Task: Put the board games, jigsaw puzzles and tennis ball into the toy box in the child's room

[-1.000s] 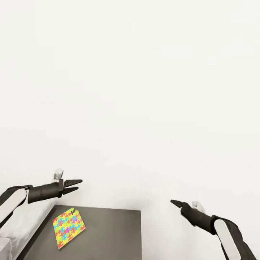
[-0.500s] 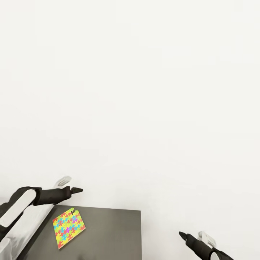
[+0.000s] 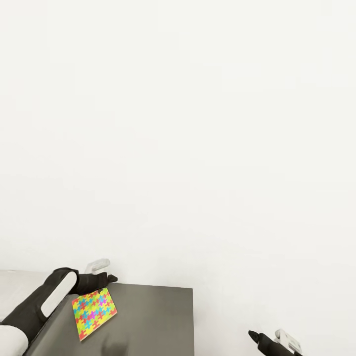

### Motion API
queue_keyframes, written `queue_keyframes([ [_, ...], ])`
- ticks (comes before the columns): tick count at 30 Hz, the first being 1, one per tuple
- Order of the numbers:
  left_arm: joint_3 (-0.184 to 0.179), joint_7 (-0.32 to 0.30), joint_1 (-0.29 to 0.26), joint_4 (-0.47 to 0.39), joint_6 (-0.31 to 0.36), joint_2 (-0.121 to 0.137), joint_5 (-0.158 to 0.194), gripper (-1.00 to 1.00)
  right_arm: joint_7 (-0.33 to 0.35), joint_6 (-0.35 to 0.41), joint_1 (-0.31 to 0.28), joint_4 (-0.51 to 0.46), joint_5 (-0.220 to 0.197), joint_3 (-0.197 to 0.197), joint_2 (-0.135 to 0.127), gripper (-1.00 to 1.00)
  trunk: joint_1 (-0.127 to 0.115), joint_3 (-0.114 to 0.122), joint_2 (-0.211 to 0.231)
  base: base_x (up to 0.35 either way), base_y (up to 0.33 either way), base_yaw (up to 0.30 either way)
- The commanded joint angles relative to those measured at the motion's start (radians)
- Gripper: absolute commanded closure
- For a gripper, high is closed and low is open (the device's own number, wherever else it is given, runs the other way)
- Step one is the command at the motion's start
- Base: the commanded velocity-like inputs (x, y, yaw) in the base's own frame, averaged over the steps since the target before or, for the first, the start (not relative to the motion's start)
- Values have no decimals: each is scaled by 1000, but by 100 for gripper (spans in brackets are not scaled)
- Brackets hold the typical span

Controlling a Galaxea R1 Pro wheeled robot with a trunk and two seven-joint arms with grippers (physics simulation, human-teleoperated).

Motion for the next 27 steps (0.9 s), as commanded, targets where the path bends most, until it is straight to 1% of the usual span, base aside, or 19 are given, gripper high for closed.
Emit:
queue_keyframes([
  [1, -3, 3, -2, 6, -1, -3, -1, -100, 4, 7, -1, -1, -5, -5, 0, -100, 0, 0, -1, 0, 0, 0],
  [4, -4, 3, -15, 58, -32, -10, -18, -100, 5, 8, -1, -1, -5, -7, -1, -100, 0, 0, -1, 0, 0, 0],
  [6, -4, 1, -43, 99, -49, -11, -21, -100, 5, 10, -2, -1, -5, -7, -2, -100, 0, 0, -1, 0, 0, 0],
  [8, -5, -4, -89, 156, -63, -12, -22, -100, 6, 11, -2, -1, -4, -6, -1, -100, 0, -1, -1, 0, 0, 0],
  [11, -3, -6, -119, 206, -70, -16, -25, -100, 5, 11, -1, -1, -4, -6, -2, -100, 0, -2, -1, 0, 0, 0],
  [19, -5, -7, -137, 232, -74, -12, -27, -100, 5, 11, -2, -1, -3, -4, -8, -100, 0, -13, -1, 0, 0, 0],
  [27, -4, -7, -140, 236, -74, 10, -28, -100, 5, 13, -2, -1, -3, -3, -9, -100, 0, -26, -1, 0, 0, 0],
])
